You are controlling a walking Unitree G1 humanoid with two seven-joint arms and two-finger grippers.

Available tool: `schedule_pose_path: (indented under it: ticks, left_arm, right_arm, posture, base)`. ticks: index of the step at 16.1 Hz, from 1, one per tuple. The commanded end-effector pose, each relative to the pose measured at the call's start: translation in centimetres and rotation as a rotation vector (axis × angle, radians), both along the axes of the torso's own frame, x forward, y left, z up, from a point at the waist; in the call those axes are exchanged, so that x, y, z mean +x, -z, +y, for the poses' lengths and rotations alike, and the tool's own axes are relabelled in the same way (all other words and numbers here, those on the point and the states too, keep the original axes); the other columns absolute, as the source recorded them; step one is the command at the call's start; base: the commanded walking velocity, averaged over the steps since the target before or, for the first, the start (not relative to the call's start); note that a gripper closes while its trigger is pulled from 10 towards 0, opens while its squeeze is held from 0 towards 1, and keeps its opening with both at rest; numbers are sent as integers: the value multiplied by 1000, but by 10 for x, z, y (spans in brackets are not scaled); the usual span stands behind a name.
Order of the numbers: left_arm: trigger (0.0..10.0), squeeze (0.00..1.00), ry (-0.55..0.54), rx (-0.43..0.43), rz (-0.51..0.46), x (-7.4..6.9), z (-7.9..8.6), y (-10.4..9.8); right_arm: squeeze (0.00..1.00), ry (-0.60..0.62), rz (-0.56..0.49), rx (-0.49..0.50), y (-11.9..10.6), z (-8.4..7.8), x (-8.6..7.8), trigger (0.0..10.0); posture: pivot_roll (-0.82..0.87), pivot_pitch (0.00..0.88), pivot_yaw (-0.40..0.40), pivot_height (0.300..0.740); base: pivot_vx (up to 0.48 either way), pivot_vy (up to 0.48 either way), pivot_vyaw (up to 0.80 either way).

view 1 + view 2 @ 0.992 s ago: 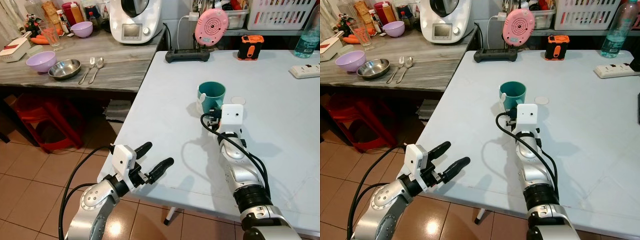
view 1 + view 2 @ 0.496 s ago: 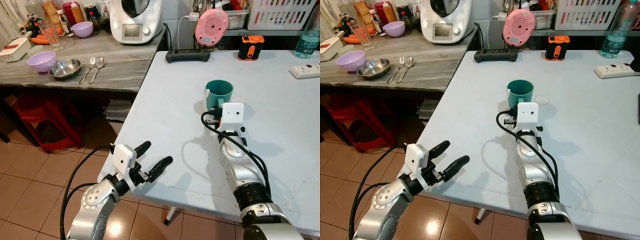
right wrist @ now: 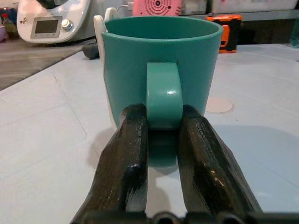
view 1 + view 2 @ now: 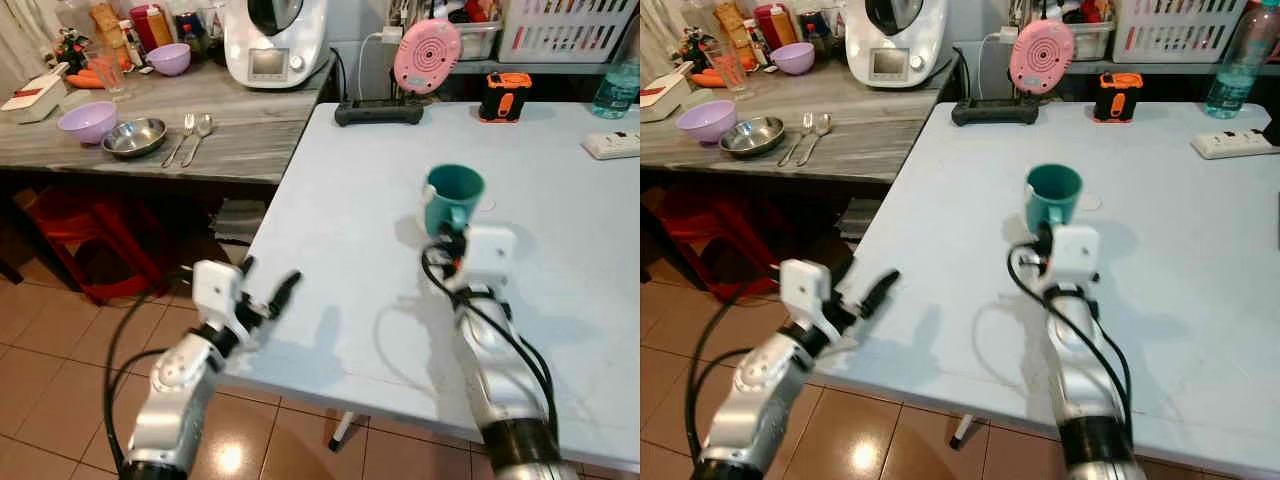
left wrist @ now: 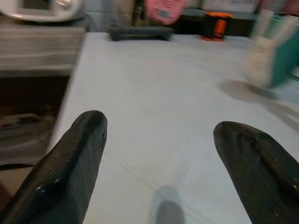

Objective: Setting the table

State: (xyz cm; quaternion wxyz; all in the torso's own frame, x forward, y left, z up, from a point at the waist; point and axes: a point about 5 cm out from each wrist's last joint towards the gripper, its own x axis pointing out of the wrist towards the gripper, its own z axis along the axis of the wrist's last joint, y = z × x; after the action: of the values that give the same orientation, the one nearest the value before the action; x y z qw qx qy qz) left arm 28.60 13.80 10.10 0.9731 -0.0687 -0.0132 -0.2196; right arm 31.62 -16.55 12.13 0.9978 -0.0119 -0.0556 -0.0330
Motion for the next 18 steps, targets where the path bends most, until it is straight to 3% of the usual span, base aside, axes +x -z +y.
schedule_pose_path:
  ticks: [1,3,6,14,18]
  left_arm:
    - [10000,0,-66,-3,5,6,9,-1]
    - [10000,0,-129,-9,9,13,16,-2]
    - [10000,0,-132,-9,8,16,16,-3]
    - [10000,0,-134,1,-3,18,16,-2]
    - [10000,0,-132,2,-7,18,16,-3]
  right_arm:
    - [0,-18,-46,-1,-11,3,-5,10000]
    - [0,11,-44,7,-10,-4,-18,10000]
    - [0,23,-22,6,-8,-7,-30,10000]
    - [0,5,15,7,-6,-4,-32,10000]
    - [0,2,16,14,-6,-2,-32,10000]
  posture:
    - [-68,18,103,740]
    - [-80,20,107,740]
    - [-80,20,107,740]
    - [-81,20,112,740]
    - [-81,19,116,740]
  base:
    - [0,0,0]
    - [0,0,0]
    - [0,0,-198]
    - [0,319,-534]
    - [0,371,0]
